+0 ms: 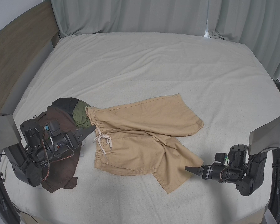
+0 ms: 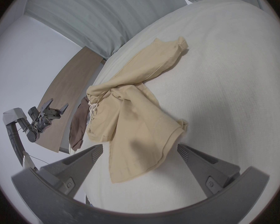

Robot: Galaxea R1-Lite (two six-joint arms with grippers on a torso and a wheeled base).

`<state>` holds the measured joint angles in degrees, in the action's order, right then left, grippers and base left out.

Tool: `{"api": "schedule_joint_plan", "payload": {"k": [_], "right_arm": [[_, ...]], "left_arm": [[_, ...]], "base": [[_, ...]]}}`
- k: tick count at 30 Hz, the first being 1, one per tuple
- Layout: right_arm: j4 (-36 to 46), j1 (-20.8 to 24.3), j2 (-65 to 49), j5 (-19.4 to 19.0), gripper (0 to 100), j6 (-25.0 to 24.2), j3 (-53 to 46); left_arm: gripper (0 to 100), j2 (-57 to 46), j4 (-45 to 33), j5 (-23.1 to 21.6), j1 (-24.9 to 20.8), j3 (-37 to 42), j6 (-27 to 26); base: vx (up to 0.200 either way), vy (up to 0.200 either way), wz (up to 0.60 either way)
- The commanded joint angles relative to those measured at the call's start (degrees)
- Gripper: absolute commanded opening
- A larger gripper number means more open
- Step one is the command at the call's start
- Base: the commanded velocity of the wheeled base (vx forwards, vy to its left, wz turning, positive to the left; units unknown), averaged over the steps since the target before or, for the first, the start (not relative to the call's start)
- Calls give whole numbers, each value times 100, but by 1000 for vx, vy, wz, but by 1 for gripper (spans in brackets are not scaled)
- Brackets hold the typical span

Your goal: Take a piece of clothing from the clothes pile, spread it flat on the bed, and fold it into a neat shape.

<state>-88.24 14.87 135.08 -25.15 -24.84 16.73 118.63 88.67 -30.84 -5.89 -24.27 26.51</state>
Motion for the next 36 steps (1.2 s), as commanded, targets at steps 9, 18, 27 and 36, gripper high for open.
{"api": "schedule_joint_plan", "payload": {"k": [9, 18, 27, 36], "right_arm": [[-9, 156, 246, 133, 100, -337, 595], [-18, 86, 123, 300, 100, -636, 832], [-9, -99, 88, 511, 100, -653, 1166], [-9, -169, 88, 520, 100, -671, 1201]], "left_arm": [[100, 11, 1, -1, 0, 1, 3], [100, 3, 1, -1, 0, -7, 3], [100, -6, 1, 8, 0, 1, 3], [100, -6, 10, -1, 0, 1, 3]], "base": [[0, 0, 0], [0, 0, 0], [0, 0, 0], [0, 0, 0]]}}
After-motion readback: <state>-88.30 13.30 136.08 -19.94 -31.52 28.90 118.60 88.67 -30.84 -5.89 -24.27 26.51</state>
